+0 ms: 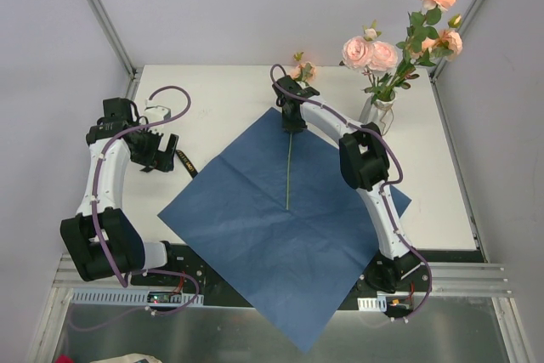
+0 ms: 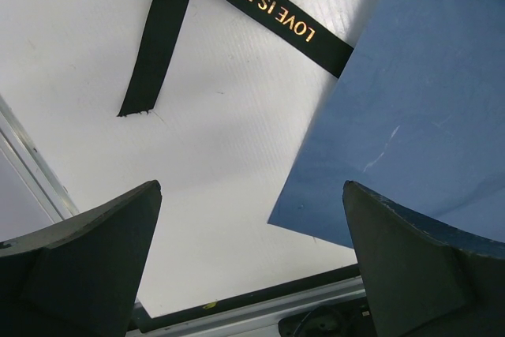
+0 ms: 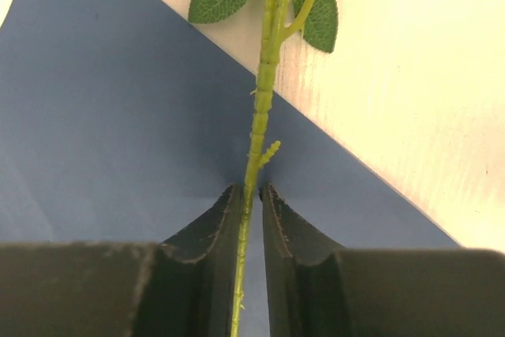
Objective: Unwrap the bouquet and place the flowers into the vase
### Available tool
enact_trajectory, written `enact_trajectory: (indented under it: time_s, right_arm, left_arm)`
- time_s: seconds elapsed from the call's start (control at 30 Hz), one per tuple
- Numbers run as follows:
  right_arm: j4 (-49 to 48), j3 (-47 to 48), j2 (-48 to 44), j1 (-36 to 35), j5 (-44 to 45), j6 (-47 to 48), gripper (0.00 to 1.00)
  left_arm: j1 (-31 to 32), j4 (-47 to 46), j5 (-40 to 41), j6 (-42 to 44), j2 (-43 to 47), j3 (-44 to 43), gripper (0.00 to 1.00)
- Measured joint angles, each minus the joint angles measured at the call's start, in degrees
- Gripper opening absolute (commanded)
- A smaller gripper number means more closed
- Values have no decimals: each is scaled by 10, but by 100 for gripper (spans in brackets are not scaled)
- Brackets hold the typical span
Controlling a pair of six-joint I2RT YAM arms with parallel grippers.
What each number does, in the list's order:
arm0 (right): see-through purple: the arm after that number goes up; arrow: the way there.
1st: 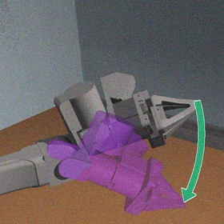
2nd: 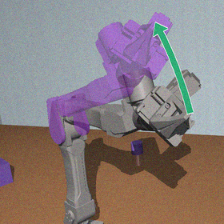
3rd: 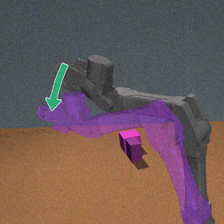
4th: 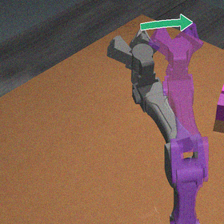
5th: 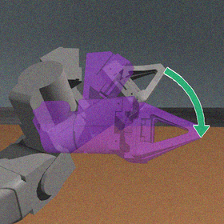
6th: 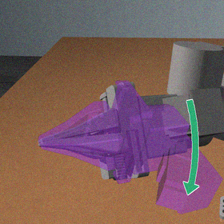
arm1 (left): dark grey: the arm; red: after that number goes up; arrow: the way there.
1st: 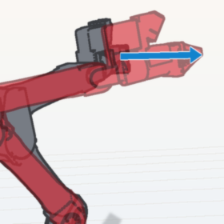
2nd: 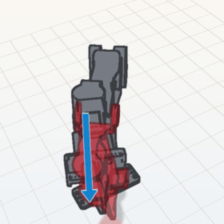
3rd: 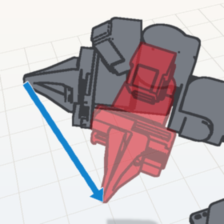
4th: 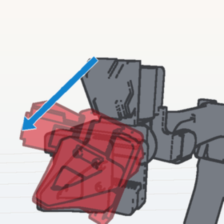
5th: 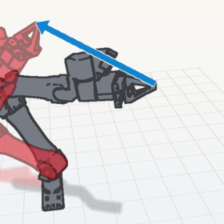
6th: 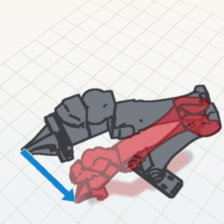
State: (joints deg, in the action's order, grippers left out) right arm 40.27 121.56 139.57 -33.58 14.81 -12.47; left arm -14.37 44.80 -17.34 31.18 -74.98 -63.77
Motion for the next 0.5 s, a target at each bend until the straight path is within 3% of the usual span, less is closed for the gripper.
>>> enact_trajectory:
  time_s: [0.13,0.5]
  right_arm:
    - [3,0,0,0,6,-2,1]
    - [-15,-34,-19,-2,14,-4,1]
  left_arm:
    - [0,0,0,0,0,0,99]
    - [0,0,0,1,10,0,99]
